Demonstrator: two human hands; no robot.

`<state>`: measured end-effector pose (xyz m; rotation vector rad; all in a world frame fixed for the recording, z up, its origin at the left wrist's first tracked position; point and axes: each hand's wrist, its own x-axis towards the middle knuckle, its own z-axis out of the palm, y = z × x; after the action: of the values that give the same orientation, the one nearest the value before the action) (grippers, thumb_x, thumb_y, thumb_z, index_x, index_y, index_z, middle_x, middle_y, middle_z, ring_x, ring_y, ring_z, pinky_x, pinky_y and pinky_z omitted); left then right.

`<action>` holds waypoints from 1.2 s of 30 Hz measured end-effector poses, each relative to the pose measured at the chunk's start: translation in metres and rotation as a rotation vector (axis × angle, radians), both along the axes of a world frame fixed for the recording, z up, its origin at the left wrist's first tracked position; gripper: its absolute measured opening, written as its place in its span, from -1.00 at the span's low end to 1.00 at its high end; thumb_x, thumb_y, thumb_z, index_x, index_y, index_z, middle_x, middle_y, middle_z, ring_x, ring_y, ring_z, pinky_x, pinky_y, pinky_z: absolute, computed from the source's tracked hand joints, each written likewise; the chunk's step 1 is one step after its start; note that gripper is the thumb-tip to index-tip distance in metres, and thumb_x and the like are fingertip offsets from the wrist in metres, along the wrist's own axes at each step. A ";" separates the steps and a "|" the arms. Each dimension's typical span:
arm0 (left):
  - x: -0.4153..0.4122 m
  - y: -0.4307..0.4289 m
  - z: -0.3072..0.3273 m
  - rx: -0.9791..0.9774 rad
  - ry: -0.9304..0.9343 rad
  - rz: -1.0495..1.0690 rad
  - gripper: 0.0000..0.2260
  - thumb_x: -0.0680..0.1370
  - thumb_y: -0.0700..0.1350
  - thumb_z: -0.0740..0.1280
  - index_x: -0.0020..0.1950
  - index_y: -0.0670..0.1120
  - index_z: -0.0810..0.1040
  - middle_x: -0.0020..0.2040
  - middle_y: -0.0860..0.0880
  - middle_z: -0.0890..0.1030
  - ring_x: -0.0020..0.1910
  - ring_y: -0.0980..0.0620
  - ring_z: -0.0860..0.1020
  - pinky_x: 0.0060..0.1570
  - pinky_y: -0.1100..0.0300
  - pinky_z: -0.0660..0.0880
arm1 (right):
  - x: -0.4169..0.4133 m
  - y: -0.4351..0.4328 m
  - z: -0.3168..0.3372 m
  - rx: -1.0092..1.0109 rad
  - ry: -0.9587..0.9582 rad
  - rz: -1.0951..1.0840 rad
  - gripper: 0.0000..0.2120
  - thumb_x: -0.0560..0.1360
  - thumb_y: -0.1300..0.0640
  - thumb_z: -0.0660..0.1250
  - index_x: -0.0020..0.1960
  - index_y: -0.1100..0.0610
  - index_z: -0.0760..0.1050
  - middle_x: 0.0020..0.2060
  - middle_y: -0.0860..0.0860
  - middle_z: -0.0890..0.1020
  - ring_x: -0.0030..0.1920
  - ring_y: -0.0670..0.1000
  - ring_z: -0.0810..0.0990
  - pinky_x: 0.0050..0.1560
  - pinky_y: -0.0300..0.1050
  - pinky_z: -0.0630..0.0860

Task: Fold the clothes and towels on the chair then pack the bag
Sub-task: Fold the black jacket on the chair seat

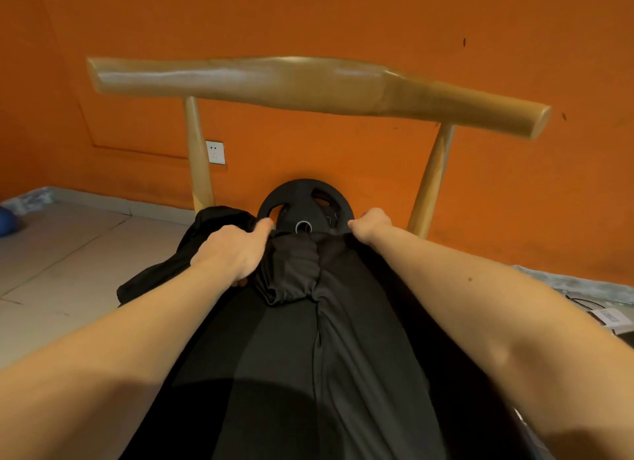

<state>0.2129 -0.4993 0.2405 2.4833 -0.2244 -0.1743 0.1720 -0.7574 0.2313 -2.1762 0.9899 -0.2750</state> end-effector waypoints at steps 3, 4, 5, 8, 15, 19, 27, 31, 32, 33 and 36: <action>-0.003 -0.006 -0.001 0.131 -0.076 -0.133 -0.67 0.51 0.15 0.37 -0.13 -0.13 0.53 -0.23 -0.08 0.60 -0.23 -0.13 0.60 -0.26 0.11 0.48 | -0.008 0.011 0.006 -0.185 0.048 0.080 -0.60 0.63 0.10 0.27 0.42 0.22 0.41 0.31 0.19 0.55 0.20 0.23 0.55 0.11 -0.01 0.51; -0.004 -0.007 -0.002 0.137 -0.102 -0.140 -0.78 0.53 0.02 0.39 -0.14 -0.13 0.50 -0.22 -0.08 0.57 -0.22 -0.12 0.57 -0.28 0.12 0.43 | -0.010 0.015 0.006 -0.252 0.009 0.134 -0.57 0.64 0.06 0.26 0.46 0.19 0.39 0.35 0.18 0.54 0.28 0.24 0.54 0.21 0.03 0.51; -0.004 -0.007 -0.001 0.143 -0.134 -0.124 -0.83 0.54 -0.06 0.38 -0.14 -0.12 0.48 -0.20 -0.08 0.57 -0.21 -0.11 0.56 -0.28 0.11 0.41 | -0.013 0.021 0.006 -0.312 -0.057 0.206 -0.56 0.66 0.03 0.24 0.49 0.16 0.38 0.37 0.15 0.54 0.33 0.22 0.52 0.27 0.04 0.49; -0.008 -0.004 0.003 0.110 -0.213 -0.042 -0.82 0.60 -0.03 0.35 0.10 -0.12 0.48 0.03 -0.09 0.60 -0.01 -0.15 0.58 -0.12 0.04 0.47 | -0.027 0.039 0.007 -0.452 -0.090 0.470 -0.57 0.68 -0.11 0.17 0.42 0.09 0.50 0.33 0.09 0.60 0.32 0.16 0.54 0.30 0.06 0.49; -0.045 0.037 0.021 0.019 -0.219 -0.055 -0.74 0.64 0.06 0.28 0.25 -0.05 0.51 0.05 -0.04 0.61 0.02 -0.12 0.58 0.01 0.00 0.54 | -0.065 0.073 0.019 -0.504 0.127 0.490 -0.61 0.70 -0.05 0.14 0.36 0.15 0.53 0.26 0.15 0.62 0.28 0.23 0.55 0.31 0.14 0.47; -0.095 0.099 0.033 -0.037 -0.227 -0.064 -0.82 0.60 -0.03 0.31 0.18 -0.01 0.55 -0.06 0.02 0.60 -0.06 -0.04 0.57 0.01 0.01 0.56 | -0.098 0.126 0.040 -0.480 0.102 0.603 -0.65 0.66 0.07 0.24 0.39 0.13 0.53 0.26 0.12 0.64 0.26 0.17 0.59 0.28 0.08 0.53; -0.198 0.221 0.014 -0.114 -0.167 0.305 -0.44 0.56 0.12 0.42 0.45 -0.12 0.38 0.42 -0.13 0.35 0.42 -0.17 0.29 0.39 -0.12 0.31 | -0.141 0.254 0.076 -0.366 0.013 0.758 -0.68 0.62 0.13 0.31 0.34 0.15 0.57 0.25 0.08 0.64 0.26 0.11 0.59 0.29 -0.04 0.52; -0.213 0.248 -0.004 -0.296 0.087 0.464 -0.37 0.56 0.11 0.45 0.49 -0.16 0.32 0.46 -0.18 0.32 0.43 -0.24 0.32 0.40 -0.14 0.34 | -0.141 0.309 0.076 -0.252 -0.019 0.755 -0.77 0.61 0.18 0.36 0.25 0.17 0.59 0.19 0.10 0.63 0.19 0.14 0.61 0.17 -0.08 0.54; -0.216 0.252 -0.006 -0.313 0.119 0.480 -0.34 0.54 0.12 0.46 0.50 -0.17 0.31 0.47 -0.18 0.33 0.43 -0.24 0.34 0.41 -0.14 0.36 | -0.140 0.322 0.074 -0.212 -0.023 0.740 -0.82 0.60 0.21 0.37 0.19 0.17 0.59 0.12 0.12 0.64 0.12 0.16 0.64 0.14 -0.03 0.59; -0.218 0.256 -0.008 -0.323 0.142 0.492 -0.31 0.53 0.13 0.48 0.51 -0.17 0.30 0.48 -0.19 0.32 0.43 -0.25 0.35 0.42 -0.15 0.37 | -0.137 0.333 0.072 -0.169 -0.023 0.723 -0.88 0.59 0.23 0.38 0.12 0.17 0.60 0.04 0.13 0.65 0.03 0.18 0.66 0.11 0.04 0.63; -0.224 0.266 -0.014 -0.472 0.302 0.474 -0.13 0.43 0.23 0.53 0.55 -0.15 0.21 0.47 -0.17 0.34 0.36 -0.26 0.44 0.32 -0.18 0.49 | -0.129 0.362 0.065 -0.097 0.013 0.682 -0.97 0.57 0.26 0.40 -0.01 0.22 0.62 -0.19 0.18 0.64 -0.25 0.18 0.64 -0.12 0.03 0.67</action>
<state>-0.0109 -0.2337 0.2267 1.9427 0.4048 -0.2574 0.0430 -0.3950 0.2963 -2.4581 0.1993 0.0177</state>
